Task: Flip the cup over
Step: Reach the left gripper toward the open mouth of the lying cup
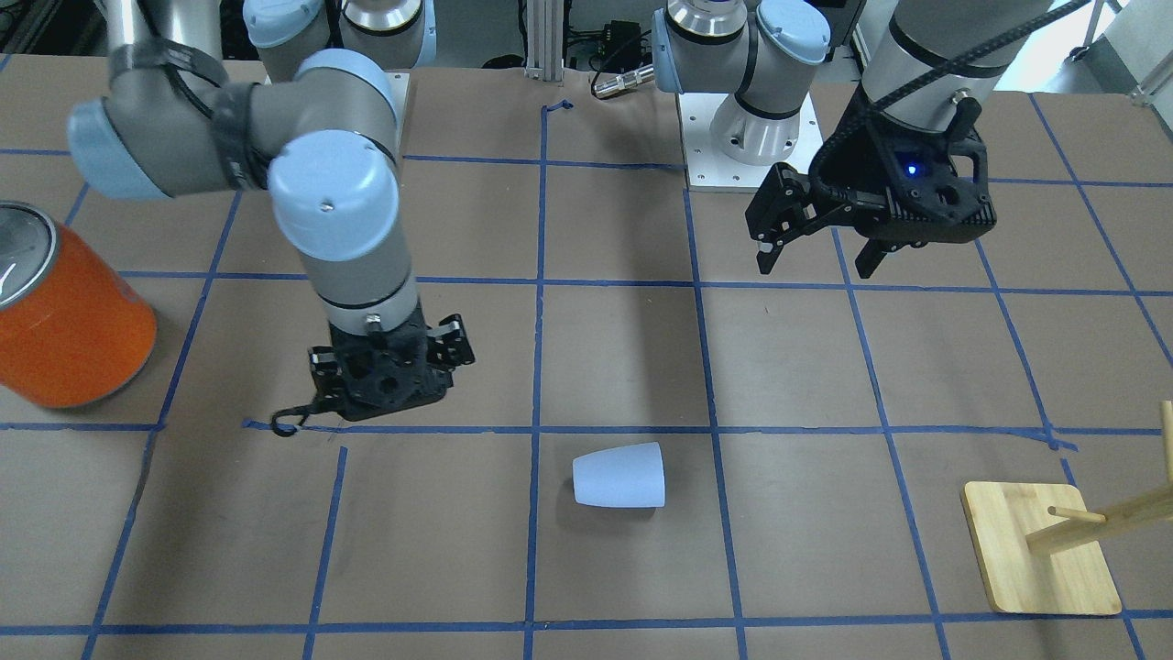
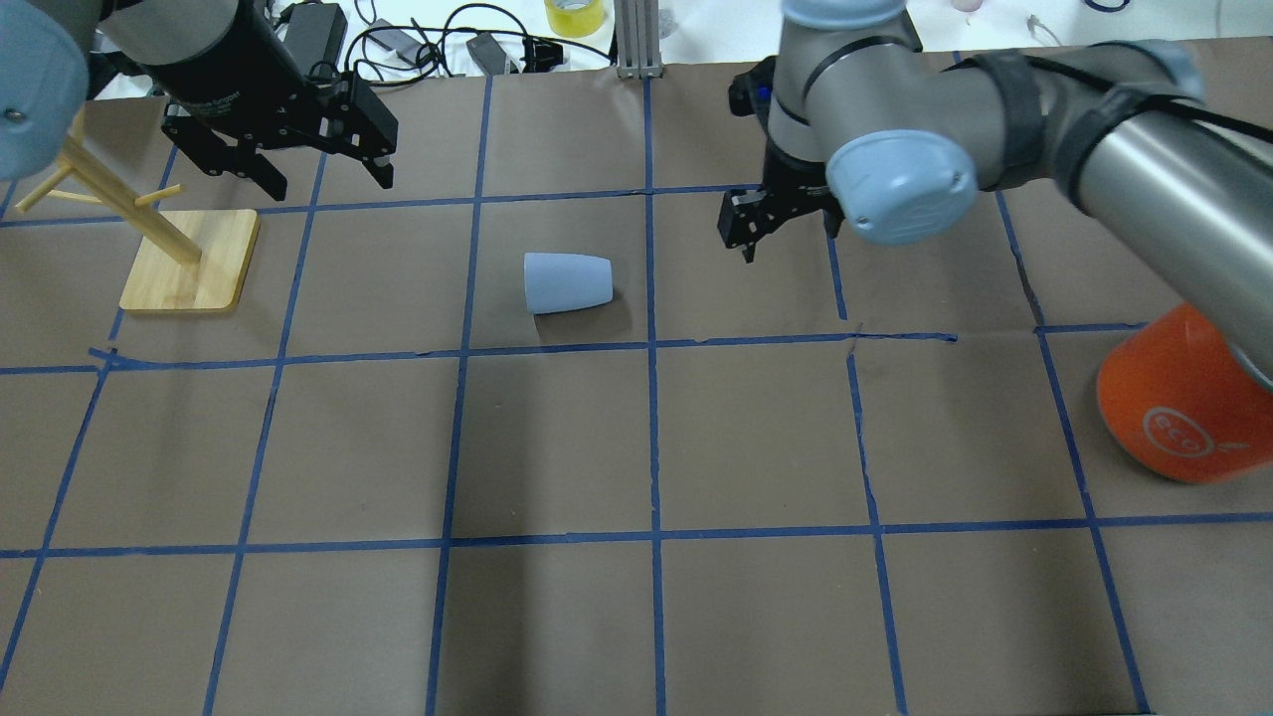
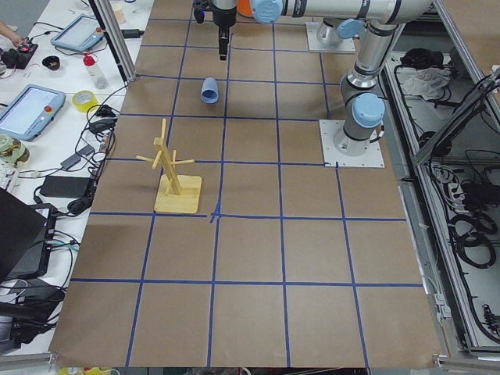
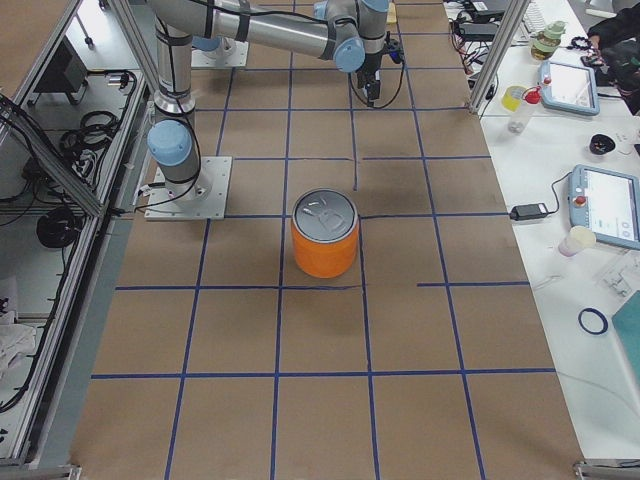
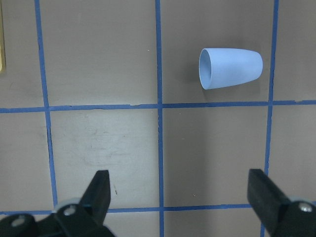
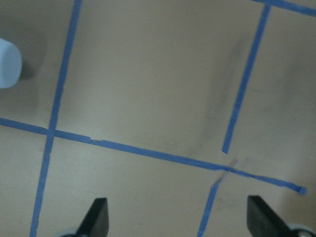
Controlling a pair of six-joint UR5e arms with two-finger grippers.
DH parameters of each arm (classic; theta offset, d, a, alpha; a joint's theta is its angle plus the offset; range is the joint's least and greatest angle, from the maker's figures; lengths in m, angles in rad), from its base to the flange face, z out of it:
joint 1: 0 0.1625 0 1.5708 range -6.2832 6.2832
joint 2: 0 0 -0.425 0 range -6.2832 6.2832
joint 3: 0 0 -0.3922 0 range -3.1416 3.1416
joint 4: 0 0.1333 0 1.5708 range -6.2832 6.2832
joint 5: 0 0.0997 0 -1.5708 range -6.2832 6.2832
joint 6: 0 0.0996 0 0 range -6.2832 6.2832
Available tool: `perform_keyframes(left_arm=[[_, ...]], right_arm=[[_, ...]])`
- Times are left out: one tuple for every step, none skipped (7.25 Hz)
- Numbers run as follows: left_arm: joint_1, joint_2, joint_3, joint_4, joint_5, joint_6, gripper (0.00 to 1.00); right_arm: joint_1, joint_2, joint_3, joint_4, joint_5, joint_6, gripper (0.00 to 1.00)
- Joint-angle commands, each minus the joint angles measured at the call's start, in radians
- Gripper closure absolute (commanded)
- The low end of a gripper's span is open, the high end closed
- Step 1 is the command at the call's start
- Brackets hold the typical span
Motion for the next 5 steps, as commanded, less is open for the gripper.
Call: perform_keyframes(left_arm=[[0.095, -0.048, -0.060, 0.011, -0.204, 0.098, 0.00], [0.105, -0.084, -0.112, 0.076, -0.258, 0.126, 0.00], [0.105, -0.130, -0.171, 0.195, -0.319, 0.128, 0.00], [0.105, -0.188, -0.206, 0.323, -0.353, 0.128, 0.00], [0.105, -0.250, -0.216, 0.363, -0.434, 0.130, 0.00]], right_arm=[[-0.055, -0.111, 0.044, 0.171, -0.001, 0.033, 0.00], [-0.057, -0.116, 0.035, 0.187, -0.007, 0.051, 0.00], [-0.054, -0.133, 0.040, 0.196, -0.012, 0.064, 0.00], [-0.055, -0.146, 0.034, 0.209, -0.006, 0.067, 0.00], [-0.063, -0.160, 0.031, 0.204, -0.013, 0.067, 0.00]])
